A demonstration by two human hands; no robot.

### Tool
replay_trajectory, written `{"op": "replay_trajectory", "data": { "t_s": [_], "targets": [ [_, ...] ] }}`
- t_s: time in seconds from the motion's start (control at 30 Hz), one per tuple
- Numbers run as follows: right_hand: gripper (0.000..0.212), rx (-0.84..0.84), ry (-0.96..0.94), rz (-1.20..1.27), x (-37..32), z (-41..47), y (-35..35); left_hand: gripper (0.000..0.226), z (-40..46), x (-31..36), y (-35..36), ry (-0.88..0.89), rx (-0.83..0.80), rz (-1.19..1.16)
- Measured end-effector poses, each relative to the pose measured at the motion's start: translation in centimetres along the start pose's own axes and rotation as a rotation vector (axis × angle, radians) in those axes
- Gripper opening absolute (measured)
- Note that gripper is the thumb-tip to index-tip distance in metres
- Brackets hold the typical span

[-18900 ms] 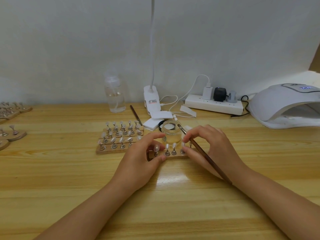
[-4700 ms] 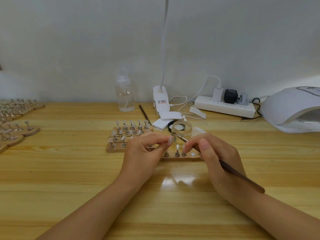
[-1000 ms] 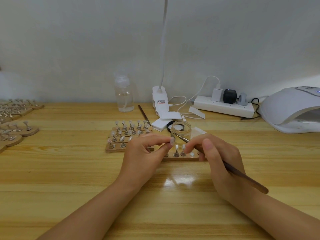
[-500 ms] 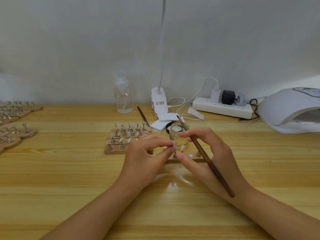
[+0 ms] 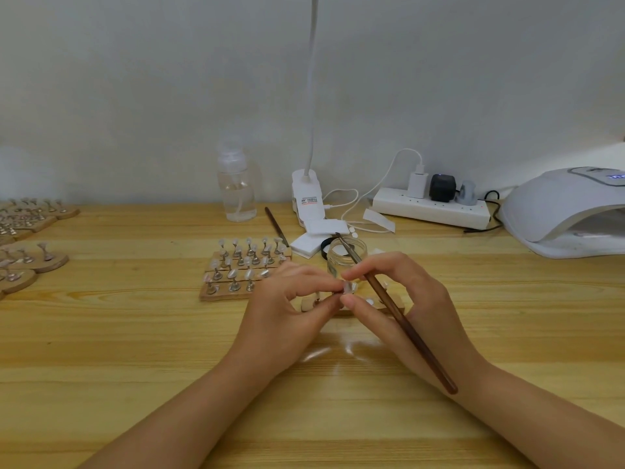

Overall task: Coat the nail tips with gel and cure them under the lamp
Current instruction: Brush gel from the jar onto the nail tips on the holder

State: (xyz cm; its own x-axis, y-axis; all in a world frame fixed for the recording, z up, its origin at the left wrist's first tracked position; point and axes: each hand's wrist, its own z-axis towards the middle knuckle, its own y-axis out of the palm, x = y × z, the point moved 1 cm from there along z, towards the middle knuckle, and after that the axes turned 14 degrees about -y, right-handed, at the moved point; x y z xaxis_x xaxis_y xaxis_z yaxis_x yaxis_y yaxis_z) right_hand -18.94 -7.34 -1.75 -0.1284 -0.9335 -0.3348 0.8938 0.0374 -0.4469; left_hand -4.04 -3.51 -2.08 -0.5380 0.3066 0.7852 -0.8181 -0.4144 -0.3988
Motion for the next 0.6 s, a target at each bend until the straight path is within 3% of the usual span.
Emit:
{"op": "replay_trajectory", "data": {
  "t_s": [0.23,0.6],
  "targets": [
    [0.021,0.007,-0.003,0.008,0.1,-0.1,-0.1,0.016,0.0,0.1,0.0,-0.022,-0.03,-0.004],
    [0.02,0.082,0.059,0.002,1.0,0.0,-1.1,0.046,0.1,-0.3,0.0,-0.154,-0.067,0.09]
  ]
}}
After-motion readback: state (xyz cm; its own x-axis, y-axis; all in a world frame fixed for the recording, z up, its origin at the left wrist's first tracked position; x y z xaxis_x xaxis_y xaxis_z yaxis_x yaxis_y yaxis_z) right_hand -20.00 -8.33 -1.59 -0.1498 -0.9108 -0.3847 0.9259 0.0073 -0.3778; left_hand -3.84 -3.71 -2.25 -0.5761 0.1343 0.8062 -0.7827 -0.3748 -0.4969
